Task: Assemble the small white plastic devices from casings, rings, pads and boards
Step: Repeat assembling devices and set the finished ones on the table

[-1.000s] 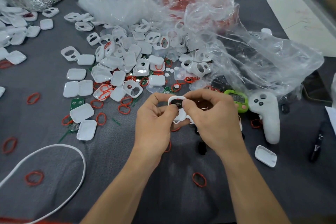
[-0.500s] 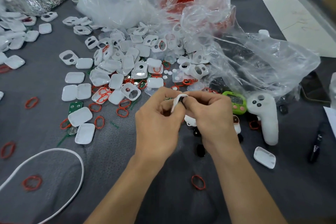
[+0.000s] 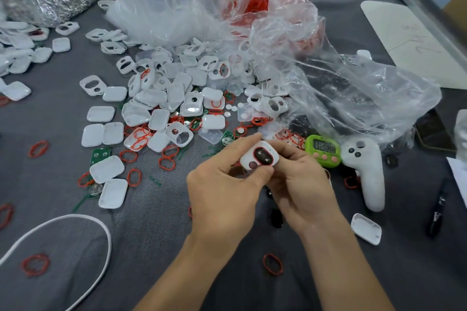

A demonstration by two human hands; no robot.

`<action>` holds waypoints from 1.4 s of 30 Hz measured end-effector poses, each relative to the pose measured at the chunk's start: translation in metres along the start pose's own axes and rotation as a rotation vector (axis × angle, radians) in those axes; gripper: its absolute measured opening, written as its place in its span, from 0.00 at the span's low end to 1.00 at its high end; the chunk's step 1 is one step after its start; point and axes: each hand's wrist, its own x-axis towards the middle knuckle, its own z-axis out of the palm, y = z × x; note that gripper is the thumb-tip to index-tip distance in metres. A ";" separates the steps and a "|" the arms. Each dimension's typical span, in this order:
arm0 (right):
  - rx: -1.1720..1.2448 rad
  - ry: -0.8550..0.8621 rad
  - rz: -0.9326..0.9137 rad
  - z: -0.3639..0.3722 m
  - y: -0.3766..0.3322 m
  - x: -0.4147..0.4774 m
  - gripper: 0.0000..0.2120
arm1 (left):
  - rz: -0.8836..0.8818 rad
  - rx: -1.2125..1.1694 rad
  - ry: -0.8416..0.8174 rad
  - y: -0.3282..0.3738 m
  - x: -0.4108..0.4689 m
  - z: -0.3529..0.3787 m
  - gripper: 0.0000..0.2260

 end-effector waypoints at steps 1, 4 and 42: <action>0.016 -0.027 0.045 -0.003 -0.001 0.000 0.12 | -0.007 0.021 0.007 -0.001 0.000 0.000 0.31; 0.028 -0.122 0.102 -0.011 -0.002 -0.001 0.18 | -0.042 0.059 0.015 -0.005 0.005 -0.003 0.29; -1.512 0.167 -0.113 -0.027 -0.019 -0.038 0.08 | -0.383 -0.345 0.063 -0.024 0.040 -0.051 0.10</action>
